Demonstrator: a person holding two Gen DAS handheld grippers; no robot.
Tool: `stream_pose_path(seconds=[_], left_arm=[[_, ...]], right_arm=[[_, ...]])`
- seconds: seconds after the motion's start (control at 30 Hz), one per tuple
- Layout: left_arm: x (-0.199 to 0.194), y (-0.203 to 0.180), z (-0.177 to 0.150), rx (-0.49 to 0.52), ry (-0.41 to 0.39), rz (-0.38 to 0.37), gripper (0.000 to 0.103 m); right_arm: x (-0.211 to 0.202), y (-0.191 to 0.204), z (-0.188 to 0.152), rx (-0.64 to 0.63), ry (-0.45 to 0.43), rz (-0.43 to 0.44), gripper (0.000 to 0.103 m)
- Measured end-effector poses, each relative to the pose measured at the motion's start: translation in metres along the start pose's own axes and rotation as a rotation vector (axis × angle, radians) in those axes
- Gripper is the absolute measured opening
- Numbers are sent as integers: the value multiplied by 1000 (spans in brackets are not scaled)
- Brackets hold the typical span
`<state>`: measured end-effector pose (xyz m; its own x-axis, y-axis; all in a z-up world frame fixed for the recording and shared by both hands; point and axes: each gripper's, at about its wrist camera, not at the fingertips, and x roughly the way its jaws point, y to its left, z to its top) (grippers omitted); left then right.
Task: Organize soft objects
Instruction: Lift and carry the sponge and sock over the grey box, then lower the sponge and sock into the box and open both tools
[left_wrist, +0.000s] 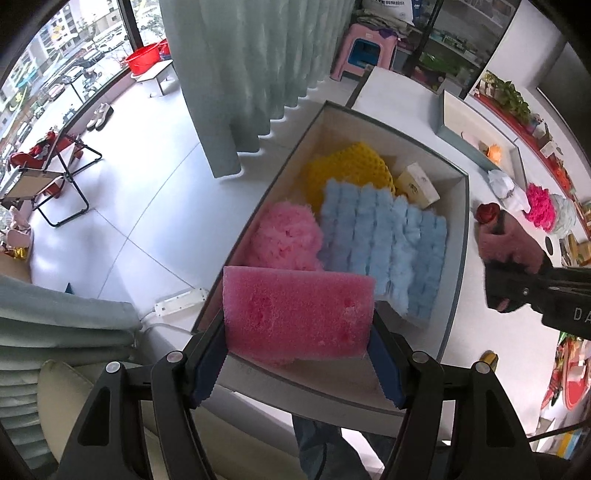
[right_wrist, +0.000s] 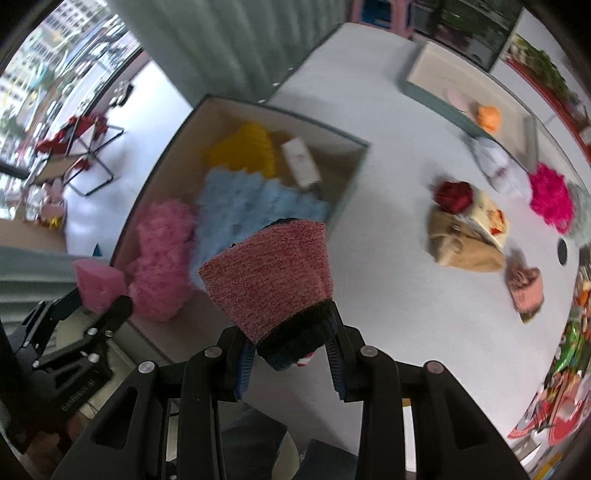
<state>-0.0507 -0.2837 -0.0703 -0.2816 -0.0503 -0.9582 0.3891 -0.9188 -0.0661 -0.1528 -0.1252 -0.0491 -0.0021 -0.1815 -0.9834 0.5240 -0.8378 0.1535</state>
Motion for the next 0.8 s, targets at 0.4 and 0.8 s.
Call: stream_pose_path(seconds=[0.4, 0.8], left_arm=[[14, -12, 8, 28, 21, -24, 71], [22, -15, 12, 24, 38, -34, 71]], right_arm=[[10, 27, 18, -73, 28, -4, 37], [18, 25, 26, -77, 58, -20, 37]])
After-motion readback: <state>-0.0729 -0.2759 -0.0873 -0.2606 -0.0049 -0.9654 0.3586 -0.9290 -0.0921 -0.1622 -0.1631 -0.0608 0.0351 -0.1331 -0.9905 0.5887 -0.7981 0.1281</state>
